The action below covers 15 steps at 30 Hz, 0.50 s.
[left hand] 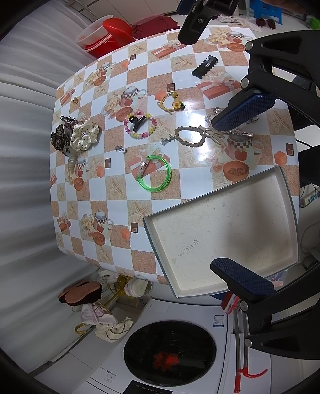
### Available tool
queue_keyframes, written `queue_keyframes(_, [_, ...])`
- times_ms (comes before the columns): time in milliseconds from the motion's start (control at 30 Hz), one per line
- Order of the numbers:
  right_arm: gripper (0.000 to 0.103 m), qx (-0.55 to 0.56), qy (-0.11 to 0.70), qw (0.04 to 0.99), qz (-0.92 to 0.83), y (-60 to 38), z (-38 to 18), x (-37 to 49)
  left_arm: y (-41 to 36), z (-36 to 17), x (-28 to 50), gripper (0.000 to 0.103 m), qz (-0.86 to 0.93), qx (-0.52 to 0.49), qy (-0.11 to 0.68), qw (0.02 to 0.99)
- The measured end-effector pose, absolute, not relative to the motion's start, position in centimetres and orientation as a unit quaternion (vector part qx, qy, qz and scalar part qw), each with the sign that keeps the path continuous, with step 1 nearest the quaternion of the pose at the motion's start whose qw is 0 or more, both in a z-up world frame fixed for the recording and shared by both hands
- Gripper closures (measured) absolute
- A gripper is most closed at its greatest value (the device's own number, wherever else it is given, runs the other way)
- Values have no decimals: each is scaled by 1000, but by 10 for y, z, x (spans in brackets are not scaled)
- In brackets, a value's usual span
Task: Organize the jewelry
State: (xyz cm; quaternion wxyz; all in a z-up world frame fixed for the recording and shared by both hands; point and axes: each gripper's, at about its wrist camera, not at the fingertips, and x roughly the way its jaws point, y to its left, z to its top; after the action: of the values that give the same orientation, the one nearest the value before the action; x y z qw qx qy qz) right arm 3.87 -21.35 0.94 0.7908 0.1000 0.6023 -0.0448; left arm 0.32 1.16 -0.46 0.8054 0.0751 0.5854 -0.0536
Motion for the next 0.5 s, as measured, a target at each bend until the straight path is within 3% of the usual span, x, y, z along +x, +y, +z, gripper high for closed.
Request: queue_keyframes(500, [0, 100, 603, 790, -44, -215, 4, 41, 12, -6, 2, 0, -53, 76, 587, 804])
